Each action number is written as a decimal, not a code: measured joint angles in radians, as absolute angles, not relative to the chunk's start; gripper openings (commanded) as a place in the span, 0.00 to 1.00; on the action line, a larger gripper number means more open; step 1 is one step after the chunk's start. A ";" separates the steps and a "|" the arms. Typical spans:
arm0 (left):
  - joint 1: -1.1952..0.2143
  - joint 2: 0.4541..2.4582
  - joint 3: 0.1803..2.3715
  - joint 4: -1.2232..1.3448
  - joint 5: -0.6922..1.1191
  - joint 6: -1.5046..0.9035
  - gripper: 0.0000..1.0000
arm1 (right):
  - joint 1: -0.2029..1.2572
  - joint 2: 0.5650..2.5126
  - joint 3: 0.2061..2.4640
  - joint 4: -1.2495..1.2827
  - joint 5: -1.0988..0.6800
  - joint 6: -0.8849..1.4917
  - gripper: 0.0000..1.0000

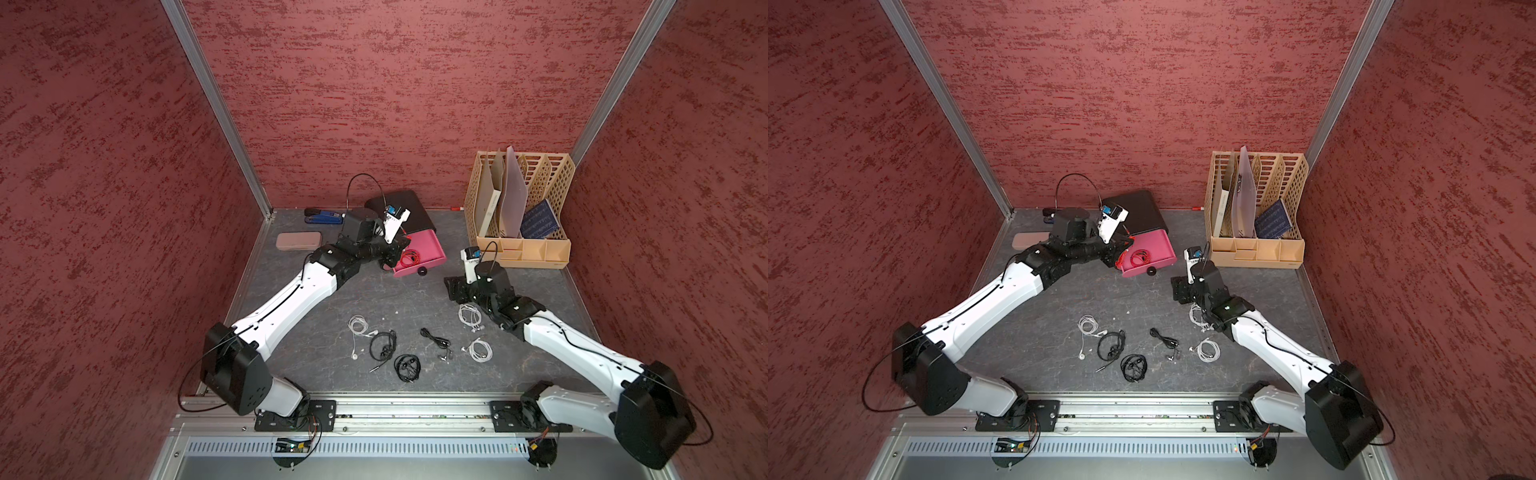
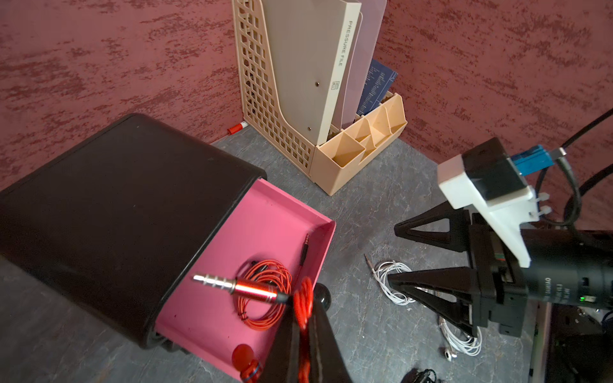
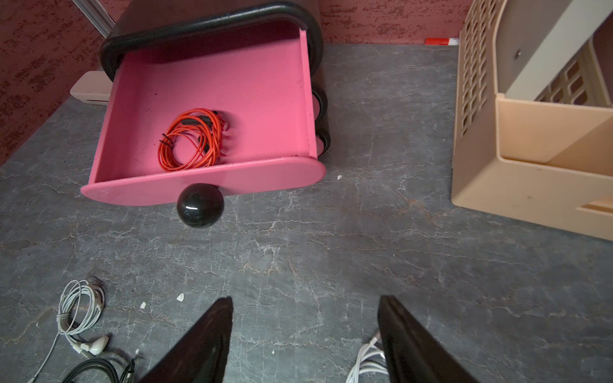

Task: Place the wired earphones into the drawer by color
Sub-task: Place the wired earphones in the drawer.

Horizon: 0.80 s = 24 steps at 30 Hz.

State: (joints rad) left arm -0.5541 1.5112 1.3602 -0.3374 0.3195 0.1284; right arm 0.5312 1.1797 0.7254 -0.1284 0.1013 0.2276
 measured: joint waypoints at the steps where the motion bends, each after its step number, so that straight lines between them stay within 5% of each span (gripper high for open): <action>1: -0.555 1.532 1.379 -0.344 0.324 0.144 0.00 | 0.531 1.178 0.723 -0.128 0.102 0.228 0.74; 24: -0.611 1.909 1.717 -0.514 0.249 0.425 0.00 | 0.531 1.157 0.719 -0.121 0.121 0.227 0.74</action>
State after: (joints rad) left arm -0.6109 1.9095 1.7172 -0.5137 0.2489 0.4248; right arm 0.5312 1.1568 0.7189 -0.1215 0.1211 0.2272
